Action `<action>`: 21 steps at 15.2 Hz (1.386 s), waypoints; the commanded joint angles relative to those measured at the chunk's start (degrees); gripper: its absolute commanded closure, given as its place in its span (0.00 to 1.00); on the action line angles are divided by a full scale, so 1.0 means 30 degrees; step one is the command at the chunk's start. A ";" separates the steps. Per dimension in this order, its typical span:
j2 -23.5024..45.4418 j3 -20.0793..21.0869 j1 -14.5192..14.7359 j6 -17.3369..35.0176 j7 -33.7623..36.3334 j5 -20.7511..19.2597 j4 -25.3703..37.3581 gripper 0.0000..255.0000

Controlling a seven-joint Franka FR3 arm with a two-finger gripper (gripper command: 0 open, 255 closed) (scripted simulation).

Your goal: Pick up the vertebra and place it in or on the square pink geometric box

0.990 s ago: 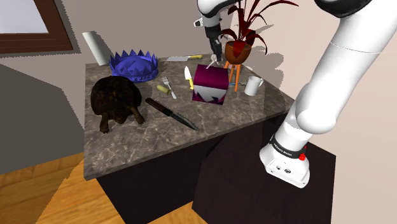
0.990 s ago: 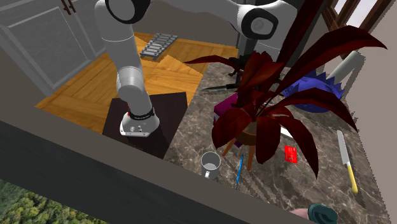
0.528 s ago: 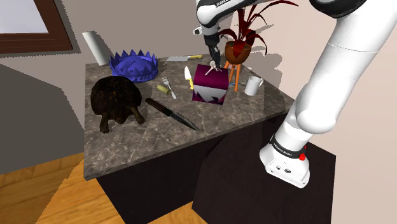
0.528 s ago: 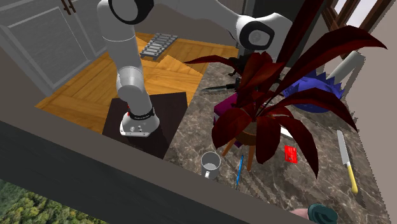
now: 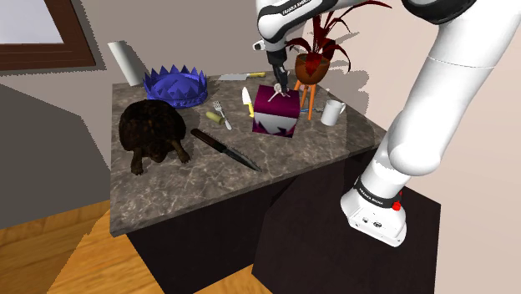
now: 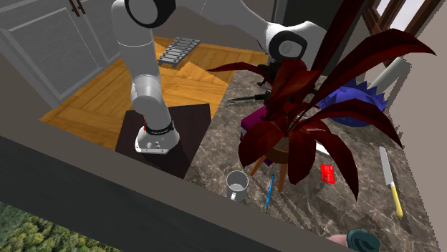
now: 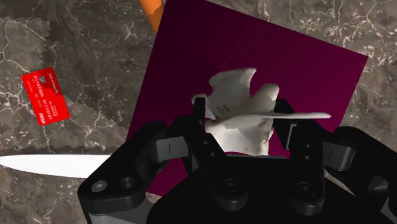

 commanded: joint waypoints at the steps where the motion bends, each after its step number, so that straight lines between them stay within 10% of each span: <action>1: 0.0071 0.0000 0.0000 0.0019 0.0048 0.0001 -0.0152 1.00; 3: 0.0071 0.0001 -0.0001 0.0019 0.0048 0.0001 -0.0152 1.00; 4: 0.0090 0.0003 0.0000 0.0040 0.0051 0.0006 -0.0154 0.00; 21: 0.0013 0.0209 0.0250 -0.2379 -0.0071 0.0205 0.2149 0.00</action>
